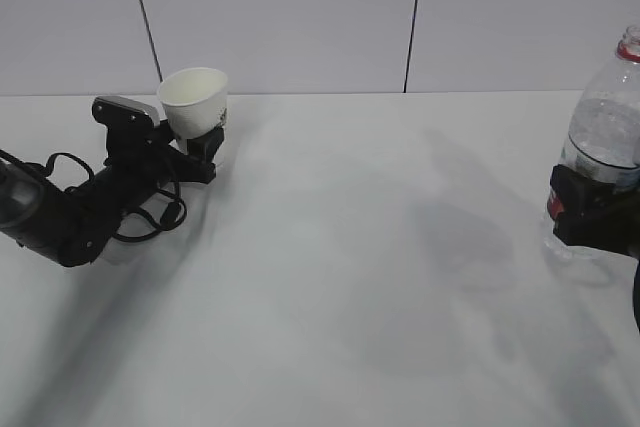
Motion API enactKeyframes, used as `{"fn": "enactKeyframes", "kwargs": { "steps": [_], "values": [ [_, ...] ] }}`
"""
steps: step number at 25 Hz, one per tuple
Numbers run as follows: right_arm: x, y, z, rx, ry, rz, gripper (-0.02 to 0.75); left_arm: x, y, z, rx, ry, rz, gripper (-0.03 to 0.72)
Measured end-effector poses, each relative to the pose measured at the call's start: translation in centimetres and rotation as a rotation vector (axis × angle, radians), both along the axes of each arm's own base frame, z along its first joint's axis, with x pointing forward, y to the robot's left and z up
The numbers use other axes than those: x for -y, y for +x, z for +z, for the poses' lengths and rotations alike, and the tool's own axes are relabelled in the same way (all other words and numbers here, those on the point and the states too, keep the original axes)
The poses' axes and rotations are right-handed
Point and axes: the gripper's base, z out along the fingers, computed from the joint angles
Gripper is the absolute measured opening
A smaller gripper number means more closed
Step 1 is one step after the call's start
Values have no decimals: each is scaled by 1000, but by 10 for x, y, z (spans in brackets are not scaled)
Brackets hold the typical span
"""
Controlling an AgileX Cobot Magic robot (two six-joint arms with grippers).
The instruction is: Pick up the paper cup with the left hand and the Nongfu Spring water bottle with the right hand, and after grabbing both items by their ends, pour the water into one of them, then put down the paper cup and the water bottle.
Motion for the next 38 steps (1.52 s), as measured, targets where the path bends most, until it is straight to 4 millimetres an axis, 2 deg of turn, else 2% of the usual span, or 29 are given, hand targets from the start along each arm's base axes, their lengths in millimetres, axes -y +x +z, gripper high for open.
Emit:
{"fn": "enactKeyframes", "kwargs": {
  "steps": [19, 29, 38],
  "values": [
    [0, 0, 0, 0, 0, 0, 451, 4, -3, -1, 6, 16, -46, 502],
    [0, 0, 0, 0, 0, 0, 451, 1, -21, -2, -20, 9, -51, 501],
    [0, 0, 0, 0, 0, 0, 451, -2, -35, 6, -53, 17, -49, 496]
  ]
}}
